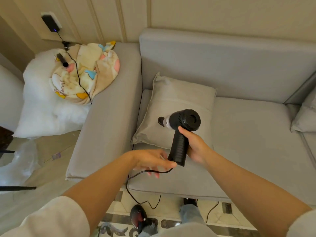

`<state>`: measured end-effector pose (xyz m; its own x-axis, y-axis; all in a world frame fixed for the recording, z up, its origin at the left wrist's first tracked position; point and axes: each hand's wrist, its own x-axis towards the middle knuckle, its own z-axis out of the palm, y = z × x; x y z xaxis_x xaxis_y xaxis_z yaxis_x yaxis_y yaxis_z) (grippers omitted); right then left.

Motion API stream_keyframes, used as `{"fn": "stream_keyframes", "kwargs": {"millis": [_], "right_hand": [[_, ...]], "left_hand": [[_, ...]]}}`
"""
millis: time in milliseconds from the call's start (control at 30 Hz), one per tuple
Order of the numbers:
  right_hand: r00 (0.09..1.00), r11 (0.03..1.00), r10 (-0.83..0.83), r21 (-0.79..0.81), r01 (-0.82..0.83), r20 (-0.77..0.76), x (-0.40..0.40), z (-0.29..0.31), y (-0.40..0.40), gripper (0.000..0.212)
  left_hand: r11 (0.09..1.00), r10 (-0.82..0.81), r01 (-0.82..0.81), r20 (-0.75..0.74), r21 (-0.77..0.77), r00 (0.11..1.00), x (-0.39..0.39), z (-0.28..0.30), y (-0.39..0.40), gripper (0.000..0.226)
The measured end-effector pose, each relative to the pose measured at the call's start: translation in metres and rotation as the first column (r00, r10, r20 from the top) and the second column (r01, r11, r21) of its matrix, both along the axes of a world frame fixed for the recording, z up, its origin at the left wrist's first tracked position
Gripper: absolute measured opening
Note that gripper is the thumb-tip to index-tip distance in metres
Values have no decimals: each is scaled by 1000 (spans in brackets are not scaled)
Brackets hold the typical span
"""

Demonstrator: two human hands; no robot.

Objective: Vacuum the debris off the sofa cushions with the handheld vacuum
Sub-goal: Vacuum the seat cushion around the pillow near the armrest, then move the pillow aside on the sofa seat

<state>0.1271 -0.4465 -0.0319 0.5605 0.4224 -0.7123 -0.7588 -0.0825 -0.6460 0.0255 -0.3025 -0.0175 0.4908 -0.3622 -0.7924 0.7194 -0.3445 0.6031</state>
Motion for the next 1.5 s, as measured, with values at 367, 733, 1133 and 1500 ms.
{"fn": "stream_keyframes", "kwargs": {"millis": [367,733,1133,1500], "right_hand": [[847,865,501,-73,-496,178,100,-12,-56,26],[893,781,446,-513,-357,58,198,-107,-121,12],[534,541,798,-721,-434,278,298,-151,-23,80],[200,239,966,-856,-459,163,302,-177,3,27]], "left_hand": [[652,673,-736,308,182,672,95,-24,-103,44],[325,695,-859,516,395,501,94,-50,-103,38],[252,657,-852,565,459,499,126,-74,-77,44],[180,690,-861,563,475,455,118,-83,-65,44]]}}
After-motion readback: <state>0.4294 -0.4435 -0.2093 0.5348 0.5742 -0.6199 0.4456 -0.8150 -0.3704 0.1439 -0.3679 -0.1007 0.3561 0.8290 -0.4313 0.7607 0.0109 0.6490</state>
